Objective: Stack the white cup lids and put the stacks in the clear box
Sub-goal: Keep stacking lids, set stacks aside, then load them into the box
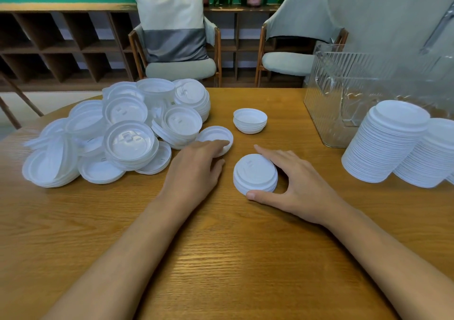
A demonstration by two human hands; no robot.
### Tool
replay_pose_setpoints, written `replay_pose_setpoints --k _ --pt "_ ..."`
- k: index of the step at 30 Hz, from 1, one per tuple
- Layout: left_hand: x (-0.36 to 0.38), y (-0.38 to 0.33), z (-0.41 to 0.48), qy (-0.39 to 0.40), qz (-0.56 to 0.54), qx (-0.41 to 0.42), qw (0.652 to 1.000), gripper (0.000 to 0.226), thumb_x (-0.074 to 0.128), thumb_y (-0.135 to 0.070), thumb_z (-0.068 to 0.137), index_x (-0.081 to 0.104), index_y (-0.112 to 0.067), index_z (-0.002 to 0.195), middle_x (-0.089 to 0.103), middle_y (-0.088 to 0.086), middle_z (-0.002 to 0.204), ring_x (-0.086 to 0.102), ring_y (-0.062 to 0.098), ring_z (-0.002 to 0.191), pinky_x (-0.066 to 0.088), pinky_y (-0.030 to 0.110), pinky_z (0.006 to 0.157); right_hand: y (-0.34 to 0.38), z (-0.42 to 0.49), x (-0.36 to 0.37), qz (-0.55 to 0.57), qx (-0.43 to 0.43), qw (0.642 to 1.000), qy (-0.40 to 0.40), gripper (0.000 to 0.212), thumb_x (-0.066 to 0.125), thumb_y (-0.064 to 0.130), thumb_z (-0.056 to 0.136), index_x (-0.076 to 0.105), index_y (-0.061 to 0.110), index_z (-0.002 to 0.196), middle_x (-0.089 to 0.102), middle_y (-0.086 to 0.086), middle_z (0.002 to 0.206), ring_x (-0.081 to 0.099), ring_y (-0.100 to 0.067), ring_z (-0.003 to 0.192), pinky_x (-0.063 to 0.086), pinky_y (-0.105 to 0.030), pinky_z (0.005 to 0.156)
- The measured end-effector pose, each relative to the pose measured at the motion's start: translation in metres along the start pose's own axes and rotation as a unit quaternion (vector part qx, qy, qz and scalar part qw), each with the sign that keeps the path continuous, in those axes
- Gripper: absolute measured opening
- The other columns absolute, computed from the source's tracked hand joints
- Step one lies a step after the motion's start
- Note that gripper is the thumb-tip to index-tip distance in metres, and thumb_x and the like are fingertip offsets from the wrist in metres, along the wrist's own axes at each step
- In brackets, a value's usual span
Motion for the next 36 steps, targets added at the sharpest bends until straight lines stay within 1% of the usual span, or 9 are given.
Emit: replay_pose_setpoints --k 3,7,11,14,16,23,28,32,36 --pt "0.0 0.003 0.002 -0.006 0.01 0.002 1.0 0.031 0.069 -0.013 0.098 0.074 -0.022 0.127 0.079 0.0 0.109 0.073 0.024 0.104 0.058 0.045 0.082 0.0 0.0 0.0 0.007 0.006 1.0 -0.002 0.094 0.078 0.067 0.076 0.035 0.045 0.156 0.035 0.047 0.127 0.029 0.026 0.12 0.014 0.008 0.096" --pt "-0.004 0.006 0.003 -0.027 -0.012 -0.005 1.0 0.03 0.072 -0.009 0.095 0.077 -0.023 0.121 0.079 -0.001 0.103 0.074 0.02 0.096 0.06 0.044 0.08 0.0 0.001 0.0 0.003 -0.004 1.0 -0.013 0.093 0.078 0.069 0.075 0.043 0.038 0.155 0.043 0.039 0.135 0.034 0.016 0.131 0.021 0.001 0.101" --pt "-0.006 0.004 0.002 -0.049 -0.04 0.002 0.998 0.031 0.074 -0.008 0.094 0.075 -0.021 0.122 0.077 -0.003 0.1 0.072 0.014 0.092 0.059 0.041 0.08 0.0 0.001 0.0 0.002 -0.009 1.0 -0.015 0.09 0.078 0.068 0.076 0.043 0.041 0.154 0.039 0.044 0.13 0.029 0.026 0.125 0.016 0.007 0.097" --pt "-0.01 -0.002 0.001 -0.078 -0.103 0.018 0.991 0.028 0.077 -0.009 0.093 0.074 -0.017 0.119 0.071 -0.005 0.094 0.066 0.01 0.088 0.053 0.034 0.082 0.001 0.002 0.0 0.003 -0.005 1.0 -0.018 0.09 0.078 0.066 0.077 0.043 0.038 0.155 0.048 0.03 0.137 0.036 0.014 0.129 0.026 -0.006 0.104" --pt "-0.012 -0.006 0.001 -0.086 -0.152 0.017 0.984 0.021 0.074 -0.013 0.096 0.074 -0.016 0.117 0.07 -0.006 0.098 0.065 0.013 0.092 0.054 0.035 0.084 0.0 0.002 -0.001 0.007 -0.007 1.0 -0.029 0.09 0.081 0.063 0.078 0.045 0.035 0.155 0.048 0.024 0.142 0.04 0.007 0.133 0.031 -0.015 0.108" --pt "-0.014 -0.004 0.002 -0.064 -0.263 -0.045 0.962 0.032 0.054 -0.024 0.108 0.066 -0.027 0.138 0.066 -0.008 0.116 0.061 0.007 0.112 0.046 0.015 0.091 -0.004 0.003 -0.003 0.03 -0.009 0.998 -0.046 0.093 0.084 0.059 0.077 0.042 0.036 0.157 0.051 0.022 0.136 0.047 0.004 0.129 0.036 -0.013 0.103" --pt "-0.014 0.008 0.002 -0.092 -0.318 -0.095 0.939 0.038 0.052 -0.024 0.109 0.062 -0.025 0.145 0.068 -0.015 0.133 0.059 -0.001 0.126 0.048 0.03 0.109 -0.002 0.003 -0.003 0.037 -0.015 0.998 -0.054 0.097 0.086 0.057 0.076 0.036 0.042 0.158 0.053 0.022 0.137 0.046 0.007 0.13 0.036 -0.013 0.103" --pt "-0.005 0.004 0.002 -0.039 -0.328 -0.114 0.937 0.03 0.059 -0.021 0.107 0.067 -0.029 0.134 0.074 -0.018 0.095 0.066 0.0 0.094 0.052 0.025 0.09 -0.002 0.003 -0.003 0.058 -0.028 0.997 -0.044 0.1 0.089 0.051 0.076 0.032 0.044 0.159 0.053 0.023 0.143 0.046 0.009 0.134 0.038 -0.013 0.106" --pt "0.005 -0.006 -0.002 -0.001 -0.272 -0.094 0.958 0.009 0.066 -0.025 0.103 0.073 -0.026 0.11 0.077 -0.015 0.096 0.069 -0.001 0.096 0.046 0.013 0.076 0.003 0.003 0.0 0.072 -0.05 0.996 -0.014 0.102 0.09 0.047 0.077 0.03 0.045 0.159 0.049 0.029 0.145 0.043 0.014 0.135 0.034 -0.006 0.107"
Point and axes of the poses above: each hand's wrist, its own z-axis towards the middle knuckle, its own x-axis out of the palm, y = z × x, the point moved 5 cm from there along z, towards the middle knuckle
